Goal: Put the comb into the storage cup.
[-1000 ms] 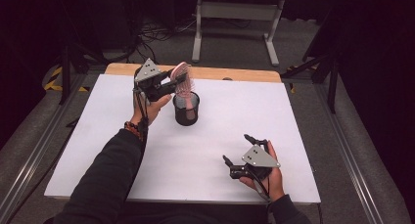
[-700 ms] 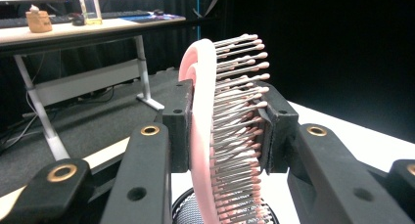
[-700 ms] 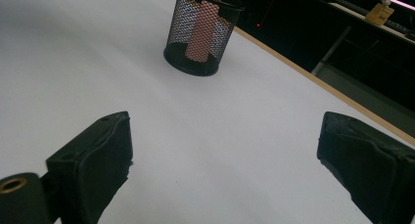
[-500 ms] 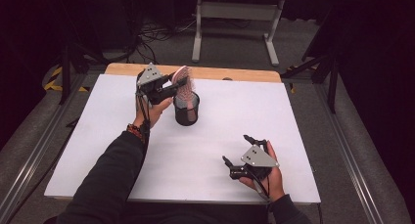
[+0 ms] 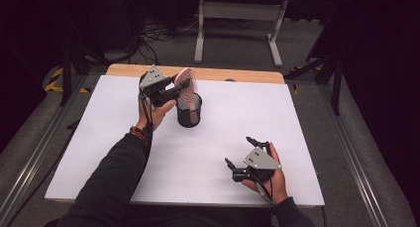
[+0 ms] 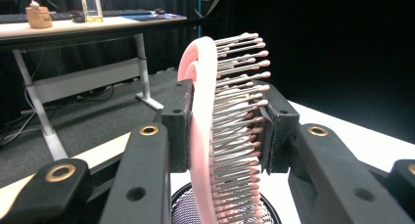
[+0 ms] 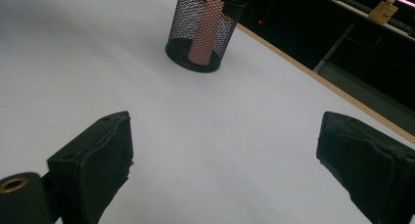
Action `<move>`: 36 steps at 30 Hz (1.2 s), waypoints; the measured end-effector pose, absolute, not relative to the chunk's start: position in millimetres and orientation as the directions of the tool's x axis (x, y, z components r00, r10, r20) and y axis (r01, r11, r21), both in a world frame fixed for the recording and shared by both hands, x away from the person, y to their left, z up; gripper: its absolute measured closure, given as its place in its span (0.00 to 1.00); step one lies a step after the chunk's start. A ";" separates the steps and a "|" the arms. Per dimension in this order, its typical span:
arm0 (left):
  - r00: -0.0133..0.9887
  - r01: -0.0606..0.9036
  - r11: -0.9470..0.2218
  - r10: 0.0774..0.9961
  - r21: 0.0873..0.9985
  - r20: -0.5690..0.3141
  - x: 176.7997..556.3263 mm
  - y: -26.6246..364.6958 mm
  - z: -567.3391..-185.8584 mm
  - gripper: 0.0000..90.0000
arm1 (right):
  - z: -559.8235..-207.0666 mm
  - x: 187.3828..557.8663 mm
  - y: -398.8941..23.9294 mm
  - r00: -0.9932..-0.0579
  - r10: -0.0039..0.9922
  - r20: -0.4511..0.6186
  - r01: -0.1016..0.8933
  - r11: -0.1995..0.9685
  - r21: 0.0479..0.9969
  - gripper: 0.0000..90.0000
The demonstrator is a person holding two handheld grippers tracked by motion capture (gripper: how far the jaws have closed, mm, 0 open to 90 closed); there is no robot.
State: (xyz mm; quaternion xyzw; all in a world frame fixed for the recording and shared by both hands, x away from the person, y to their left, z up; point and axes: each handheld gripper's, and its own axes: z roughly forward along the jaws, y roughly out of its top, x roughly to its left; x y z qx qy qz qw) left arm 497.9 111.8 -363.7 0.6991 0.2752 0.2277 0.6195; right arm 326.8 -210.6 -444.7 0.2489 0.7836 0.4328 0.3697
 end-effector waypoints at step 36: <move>0.663 0.176 -0.062 0.745 0.982 -0.072 515.2 146.1 -376.6 0.64 | -447.1 327.5 -208.2 -0.605 0.706 -0.367 0.078 0.512 0.856 0.08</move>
